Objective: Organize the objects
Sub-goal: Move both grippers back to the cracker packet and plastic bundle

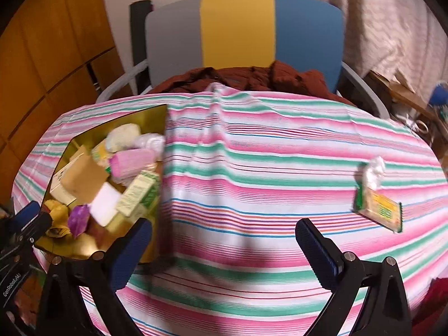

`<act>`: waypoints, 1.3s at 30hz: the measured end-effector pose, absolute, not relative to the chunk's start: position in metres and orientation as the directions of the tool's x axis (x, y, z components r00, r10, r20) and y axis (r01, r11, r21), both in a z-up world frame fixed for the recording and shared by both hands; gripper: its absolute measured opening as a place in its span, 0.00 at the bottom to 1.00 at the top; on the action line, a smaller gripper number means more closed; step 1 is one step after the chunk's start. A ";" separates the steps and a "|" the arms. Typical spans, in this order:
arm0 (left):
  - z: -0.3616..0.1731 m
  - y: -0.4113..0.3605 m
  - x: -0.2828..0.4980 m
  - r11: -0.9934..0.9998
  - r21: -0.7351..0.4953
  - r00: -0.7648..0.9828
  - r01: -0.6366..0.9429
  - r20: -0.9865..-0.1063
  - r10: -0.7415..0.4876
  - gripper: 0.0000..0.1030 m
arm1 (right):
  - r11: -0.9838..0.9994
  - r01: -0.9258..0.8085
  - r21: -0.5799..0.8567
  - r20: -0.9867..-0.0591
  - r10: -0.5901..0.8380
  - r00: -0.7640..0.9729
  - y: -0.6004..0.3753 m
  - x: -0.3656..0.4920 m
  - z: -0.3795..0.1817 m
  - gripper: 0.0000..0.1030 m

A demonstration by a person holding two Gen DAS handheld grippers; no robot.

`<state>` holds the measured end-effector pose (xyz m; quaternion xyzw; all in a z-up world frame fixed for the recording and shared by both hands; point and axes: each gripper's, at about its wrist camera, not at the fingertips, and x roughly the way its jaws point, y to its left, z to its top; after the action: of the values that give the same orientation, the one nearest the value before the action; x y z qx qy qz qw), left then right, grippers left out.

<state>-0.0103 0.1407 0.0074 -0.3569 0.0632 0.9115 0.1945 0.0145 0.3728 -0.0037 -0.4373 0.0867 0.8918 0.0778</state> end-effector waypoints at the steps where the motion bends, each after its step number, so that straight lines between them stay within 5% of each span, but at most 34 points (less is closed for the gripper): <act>1: 0.007 0.144 -0.010 -0.913 -0.023 -0.666 -0.408 -0.676 0.315 0.43 | -0.970 -0.226 0.088 -0.796 0.068 -0.601 0.380 0.016 -0.003 1.00; 13: 0.007 0.196 -0.008 -0.842 -0.028 -0.600 -0.539 -0.689 0.407 0.43 | -0.968 -0.241 -0.076 -0.845 0.191 -0.500 0.466 0.041 0.013 1.00; 27: -0.005 0.257 -0.004 -0.742 -0.069 -0.476 -0.666 -0.727 0.495 0.43 | -0.960 -0.178 -0.218 -0.918 0.264 -0.296 0.572 0.030 -0.044 1.00; 39: -0.018 0.298 -0.011 -0.713 -0.075 -0.413 -0.697 -0.771 0.485 0.43 | -0.982 -0.064 -0.175 -0.957 0.186 -0.225 0.594 -0.023 -0.092 1.00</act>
<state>-0.0115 0.2983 -0.0185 -0.4086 0.1300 0.8304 0.3558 -0.0228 0.5943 -0.0918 -0.6174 -0.0492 0.7810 0.0799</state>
